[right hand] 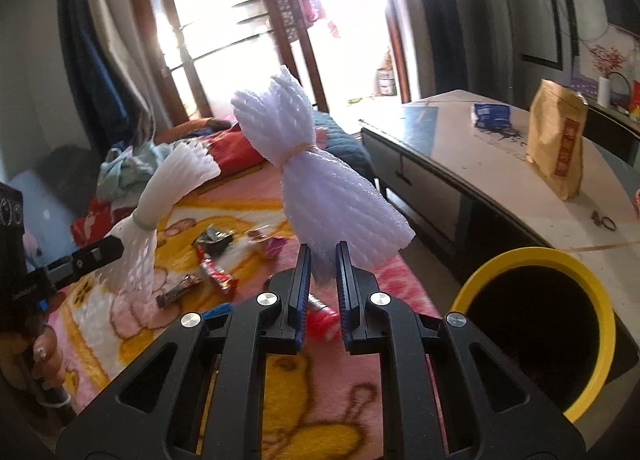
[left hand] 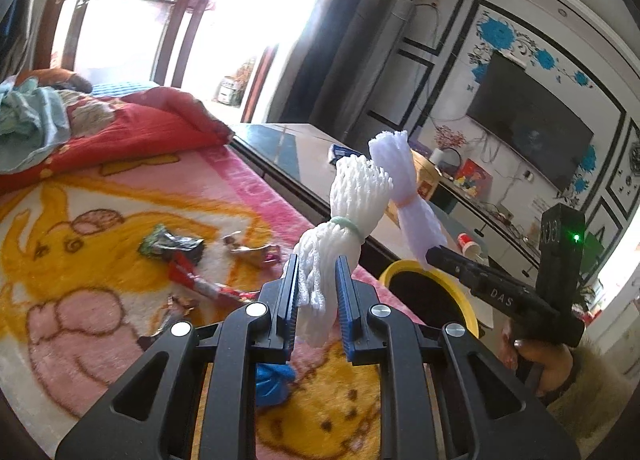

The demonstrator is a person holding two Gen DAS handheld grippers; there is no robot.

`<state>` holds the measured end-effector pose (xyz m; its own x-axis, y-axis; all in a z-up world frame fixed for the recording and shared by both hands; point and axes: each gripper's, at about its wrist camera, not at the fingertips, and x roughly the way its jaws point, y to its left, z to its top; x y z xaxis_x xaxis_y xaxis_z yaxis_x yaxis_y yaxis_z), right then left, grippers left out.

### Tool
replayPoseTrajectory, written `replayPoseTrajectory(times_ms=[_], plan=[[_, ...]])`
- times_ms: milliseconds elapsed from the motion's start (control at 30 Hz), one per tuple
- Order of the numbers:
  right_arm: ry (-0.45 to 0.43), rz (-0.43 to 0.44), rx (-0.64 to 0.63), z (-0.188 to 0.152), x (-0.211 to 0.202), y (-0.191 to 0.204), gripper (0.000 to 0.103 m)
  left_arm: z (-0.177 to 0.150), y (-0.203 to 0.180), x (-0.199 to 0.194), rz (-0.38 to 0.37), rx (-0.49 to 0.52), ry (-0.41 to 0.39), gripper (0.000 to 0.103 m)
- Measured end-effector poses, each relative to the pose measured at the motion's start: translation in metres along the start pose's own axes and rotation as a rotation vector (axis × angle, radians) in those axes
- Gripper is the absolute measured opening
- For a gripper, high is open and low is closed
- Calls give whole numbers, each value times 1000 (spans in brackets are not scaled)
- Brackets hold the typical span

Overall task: Collect trash
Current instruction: 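Lift both white mesh sleeves and carry them over the yellow-rimmed bin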

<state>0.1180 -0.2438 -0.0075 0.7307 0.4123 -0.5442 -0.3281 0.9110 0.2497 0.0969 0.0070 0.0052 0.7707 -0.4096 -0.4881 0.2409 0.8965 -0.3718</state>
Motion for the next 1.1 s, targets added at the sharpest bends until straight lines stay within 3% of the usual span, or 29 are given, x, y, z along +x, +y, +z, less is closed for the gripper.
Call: replayPoseTrajectory(times_ms=[1100], plan=[[-72, -275, 208, -12, -58, -108, 8, -12, -108, 94, -183, 209, 125, 13]])
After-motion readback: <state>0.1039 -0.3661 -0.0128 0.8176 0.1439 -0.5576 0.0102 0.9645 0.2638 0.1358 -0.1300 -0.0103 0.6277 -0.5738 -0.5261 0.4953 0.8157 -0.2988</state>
